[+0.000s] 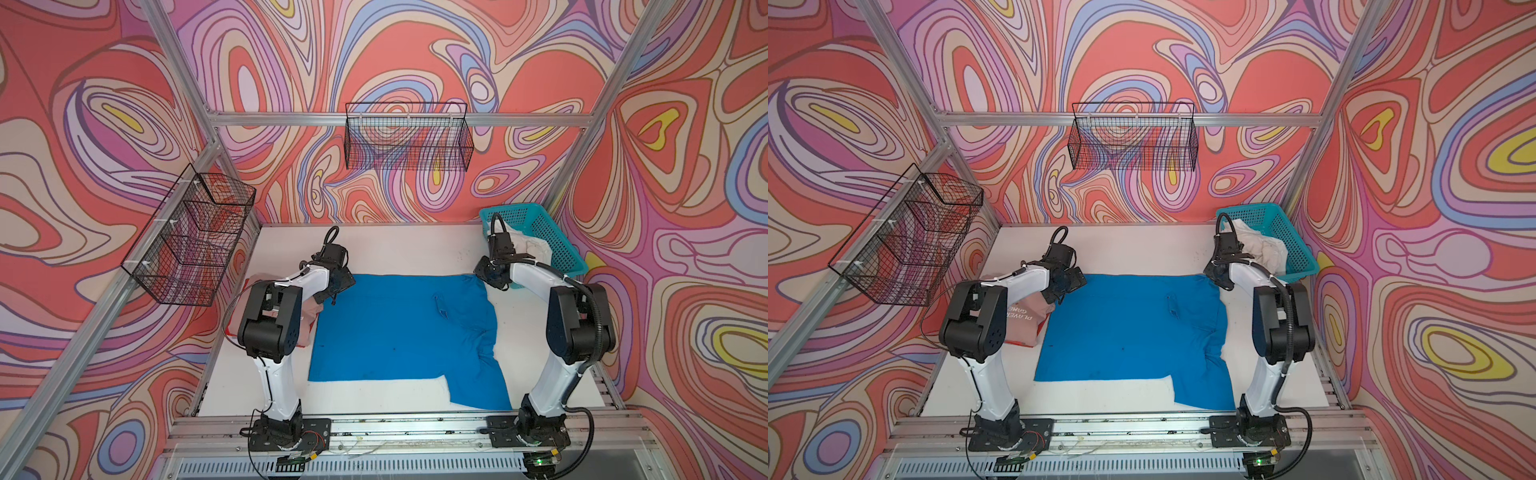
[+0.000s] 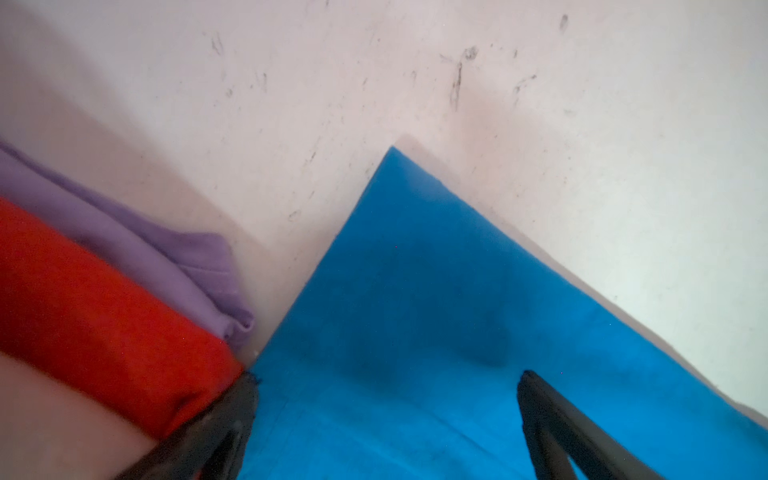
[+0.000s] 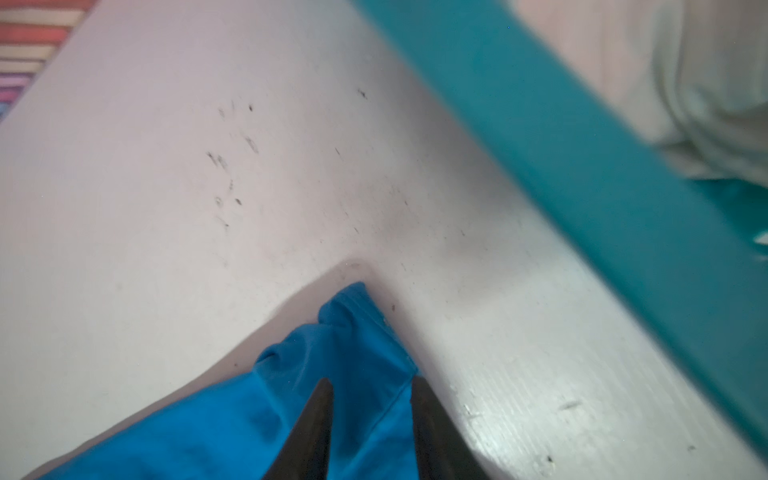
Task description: Fold and stack the t-shirts
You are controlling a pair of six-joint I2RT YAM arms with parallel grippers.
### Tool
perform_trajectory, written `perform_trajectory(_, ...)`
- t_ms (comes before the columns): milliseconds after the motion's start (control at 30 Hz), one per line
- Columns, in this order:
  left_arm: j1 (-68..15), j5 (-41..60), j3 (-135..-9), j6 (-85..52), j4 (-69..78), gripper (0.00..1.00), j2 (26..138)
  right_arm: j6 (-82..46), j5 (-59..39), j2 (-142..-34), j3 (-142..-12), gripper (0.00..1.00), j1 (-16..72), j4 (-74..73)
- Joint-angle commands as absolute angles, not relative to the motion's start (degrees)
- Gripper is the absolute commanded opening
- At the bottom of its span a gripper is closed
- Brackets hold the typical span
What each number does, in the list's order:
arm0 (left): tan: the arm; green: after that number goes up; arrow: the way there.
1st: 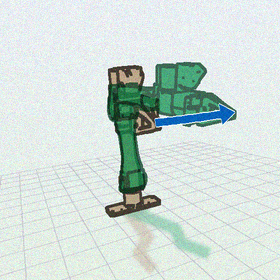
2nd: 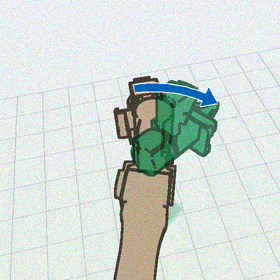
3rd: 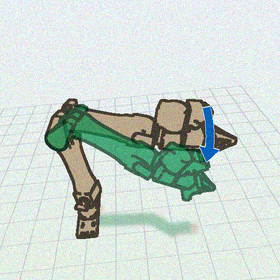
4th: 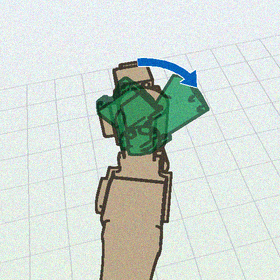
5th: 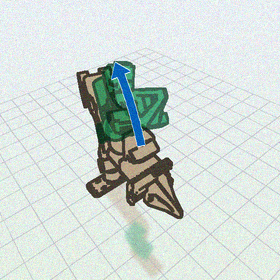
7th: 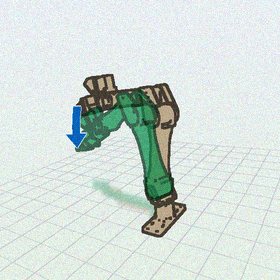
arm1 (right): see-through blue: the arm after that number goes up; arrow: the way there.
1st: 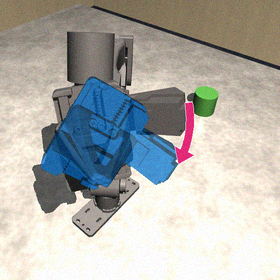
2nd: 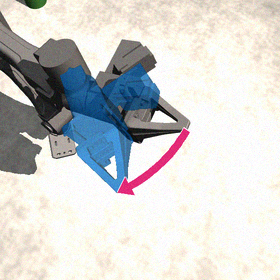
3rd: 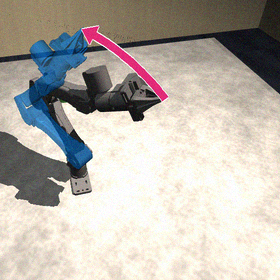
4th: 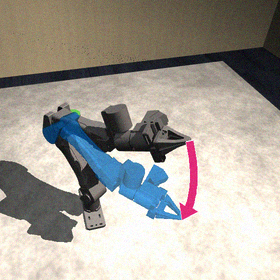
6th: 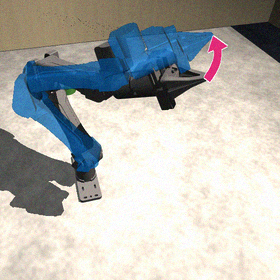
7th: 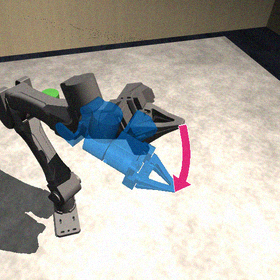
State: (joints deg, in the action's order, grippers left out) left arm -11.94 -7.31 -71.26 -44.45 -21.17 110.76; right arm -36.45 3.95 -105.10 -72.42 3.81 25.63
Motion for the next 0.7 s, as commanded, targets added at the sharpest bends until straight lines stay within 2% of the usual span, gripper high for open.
perform_trajectory(0,-10.2,-7.56,-68.49,-47.02,-27.16,1.0,111.88,-37.39,0.89,-103.66,-70.18,0.4,3.57,22.57)
perform_trajectory(200,-10.11,-7.51,-68.65,-47.11,-27.59,1.0,111.89,-37.48,-1.73,-109.31,-73.98,0.47,3.87,22.69)
perform_trajectory(300,-10.11,-7.48,-68.54,-47.02,-27.51,1.0,111.8,-37.25,-2.01,-111.24,-76.0,0.46,3.82,22.41)
perform_trajectory(467,-10.11,-7.55,-68.55,-47.11,-27.51,1.0,111.91,-36.88,-1.76,-113.08,-77.1,0.32,4.15,22.21)
perform_trajectory(533,-10.11,-7.56,-68.64,-47.11,-27.58,1.0,111.96,-37.05,-1.27,-113.16,-76.6,0.22,4.24,22.1)
perform_trajectory(600,-10.11,-7.55,-68.73,-47.09,-27.53,1.0,112.01,-37.9,0.81,-112.16,-75.56,0.07,4.22,22.24)
perform_trajectory(667,-10.11,-7.6,-68.73,-47.11,-27.6,1.0,111.99,-38.54,3.04,-110.72,-74.24,0.01,4.22,21.79)
